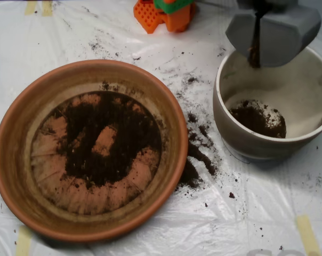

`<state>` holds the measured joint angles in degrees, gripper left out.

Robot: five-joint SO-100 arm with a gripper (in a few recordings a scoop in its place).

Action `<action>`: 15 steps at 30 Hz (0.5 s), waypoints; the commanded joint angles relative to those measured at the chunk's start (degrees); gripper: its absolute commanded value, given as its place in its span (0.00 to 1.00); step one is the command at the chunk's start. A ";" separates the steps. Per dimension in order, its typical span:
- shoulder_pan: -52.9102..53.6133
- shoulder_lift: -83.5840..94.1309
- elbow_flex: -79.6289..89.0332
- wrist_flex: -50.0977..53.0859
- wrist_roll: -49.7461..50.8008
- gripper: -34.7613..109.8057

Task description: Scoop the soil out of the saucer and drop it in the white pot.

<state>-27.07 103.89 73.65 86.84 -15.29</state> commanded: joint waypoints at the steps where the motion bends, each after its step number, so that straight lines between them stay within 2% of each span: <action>1: -0.62 1.76 -3.16 1.14 0.70 0.33; 15: -0.88 0.79 -1.14 1.05 -1.23 0.35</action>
<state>-26.54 103.27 73.74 86.84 -15.47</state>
